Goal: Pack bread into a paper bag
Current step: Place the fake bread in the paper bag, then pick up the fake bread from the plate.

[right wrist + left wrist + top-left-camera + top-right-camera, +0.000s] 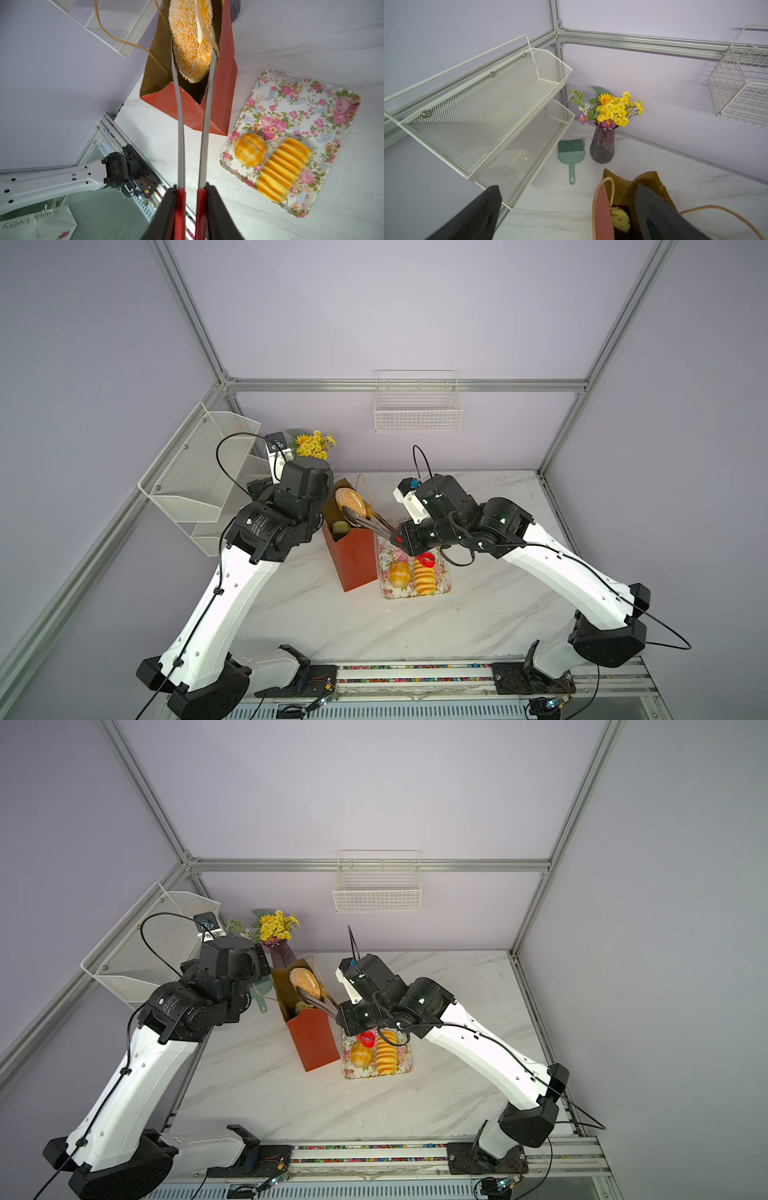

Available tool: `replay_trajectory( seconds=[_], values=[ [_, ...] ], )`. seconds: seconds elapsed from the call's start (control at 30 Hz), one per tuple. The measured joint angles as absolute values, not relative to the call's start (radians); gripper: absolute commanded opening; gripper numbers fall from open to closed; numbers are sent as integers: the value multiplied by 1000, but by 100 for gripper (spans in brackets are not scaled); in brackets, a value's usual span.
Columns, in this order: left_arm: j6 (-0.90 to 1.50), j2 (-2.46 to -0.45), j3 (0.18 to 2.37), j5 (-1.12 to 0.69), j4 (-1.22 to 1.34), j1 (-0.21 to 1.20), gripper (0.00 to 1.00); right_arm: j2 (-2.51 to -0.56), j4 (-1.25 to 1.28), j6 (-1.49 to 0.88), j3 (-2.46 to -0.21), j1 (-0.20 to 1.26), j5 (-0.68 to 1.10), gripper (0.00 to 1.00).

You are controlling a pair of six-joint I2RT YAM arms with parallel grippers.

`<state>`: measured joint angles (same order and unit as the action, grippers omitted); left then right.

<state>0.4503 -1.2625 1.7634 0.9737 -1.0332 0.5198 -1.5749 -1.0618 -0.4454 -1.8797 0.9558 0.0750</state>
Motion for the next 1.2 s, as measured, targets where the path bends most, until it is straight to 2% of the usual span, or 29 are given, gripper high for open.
replay_trajectory(
  seconds=[0.5, 0.9, 1.07, 1.2],
  values=[
    [448, -1266, 1756, 974, -1033, 520, 100, -1567, -1021, -416, -1869, 956, 81, 41],
    [448, -1266, 1756, 974, -1033, 520, 100, -1515, -963, -391, -1841, 956, 85, 39],
    [448, -1270, 1756, 972, -1033, 520, 100, -1435, -961, -342, -1897, 956, 12, 37],
    [447, -1278, 1756, 970, -1032, 520, 100, -1326, -968, -298, -1936, 958, -128, 37]
  ],
)
